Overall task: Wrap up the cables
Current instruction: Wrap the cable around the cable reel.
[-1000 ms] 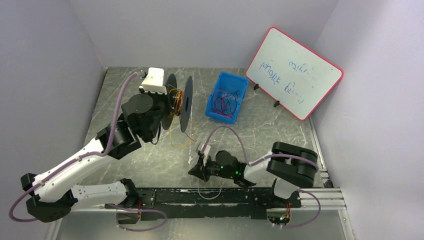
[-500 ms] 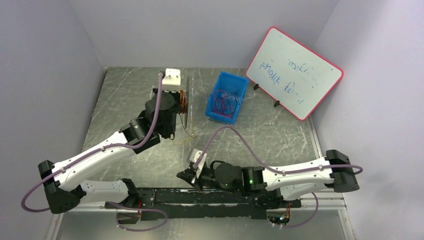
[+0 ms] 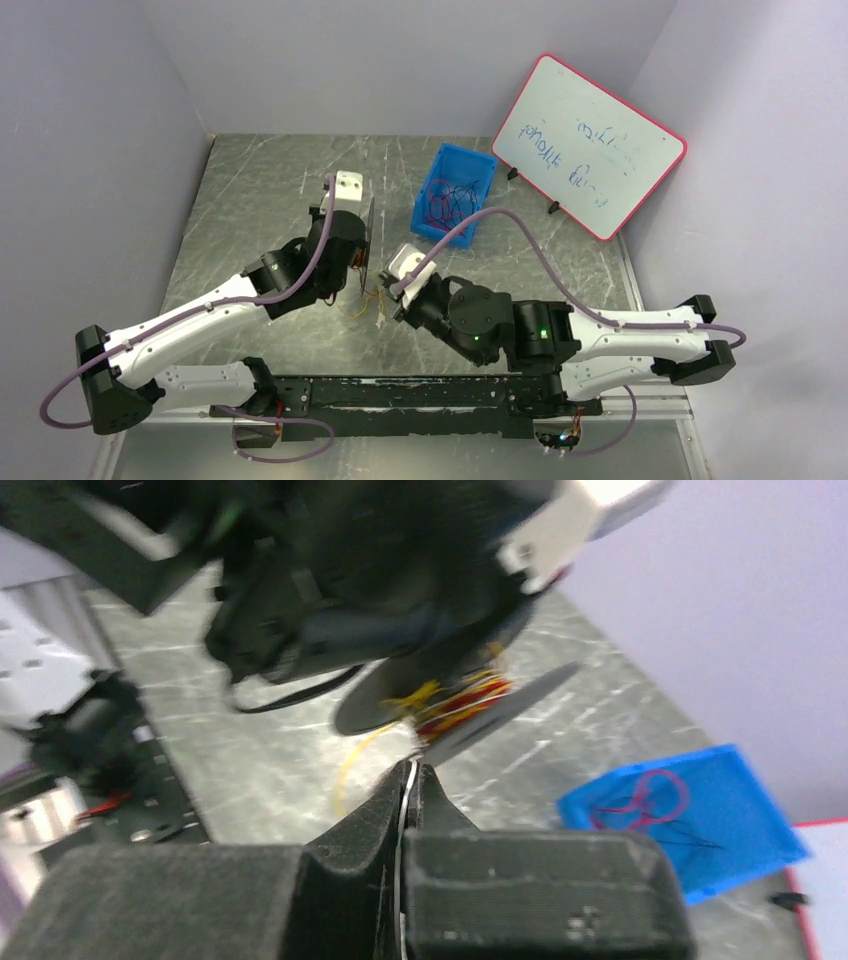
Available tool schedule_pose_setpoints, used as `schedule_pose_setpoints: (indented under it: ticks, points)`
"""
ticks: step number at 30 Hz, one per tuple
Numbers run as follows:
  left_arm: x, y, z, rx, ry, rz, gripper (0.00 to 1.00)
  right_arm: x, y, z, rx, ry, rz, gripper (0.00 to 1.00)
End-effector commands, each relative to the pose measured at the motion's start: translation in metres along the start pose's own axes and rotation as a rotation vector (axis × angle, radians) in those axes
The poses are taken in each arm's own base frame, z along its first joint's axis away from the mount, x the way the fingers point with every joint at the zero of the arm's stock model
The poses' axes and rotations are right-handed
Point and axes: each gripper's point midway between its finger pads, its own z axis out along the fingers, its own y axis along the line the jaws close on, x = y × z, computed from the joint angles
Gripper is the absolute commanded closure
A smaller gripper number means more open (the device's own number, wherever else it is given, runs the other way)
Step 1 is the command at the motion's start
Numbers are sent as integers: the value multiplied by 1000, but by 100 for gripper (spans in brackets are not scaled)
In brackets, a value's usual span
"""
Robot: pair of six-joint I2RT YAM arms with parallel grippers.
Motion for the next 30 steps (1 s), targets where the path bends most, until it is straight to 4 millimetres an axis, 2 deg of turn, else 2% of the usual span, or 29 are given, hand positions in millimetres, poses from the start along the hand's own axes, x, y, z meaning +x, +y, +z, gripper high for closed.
schedule_pose_setpoints:
  ticks: [1,5,10,14,17,21,24,26,30]
  points:
    - [9,-7,-8,104,7,-40,93,-14,-56,5,161,2,-150,100]
    - [17,-14,-14,182,24,-32,93,-15,-104,30,198,0,-110,100]
    - [30,-24,-22,265,85,26,93,-9,-144,60,249,16,-114,100]
    - [31,-26,-33,333,90,32,93,12,-175,87,277,63,-87,100]
    - [22,-24,-43,390,68,19,93,43,-206,100,319,100,-11,100]
    - [2,-21,-58,456,31,-13,93,99,-235,110,340,140,131,100]
    - [-21,-14,-70,489,-5,-61,93,154,-241,114,338,201,231,100]
    - [-37,-10,-78,511,-31,-100,93,182,-240,114,323,223,298,100]
    - [-70,-6,-91,551,-92,-179,93,227,-219,114,258,240,414,100]
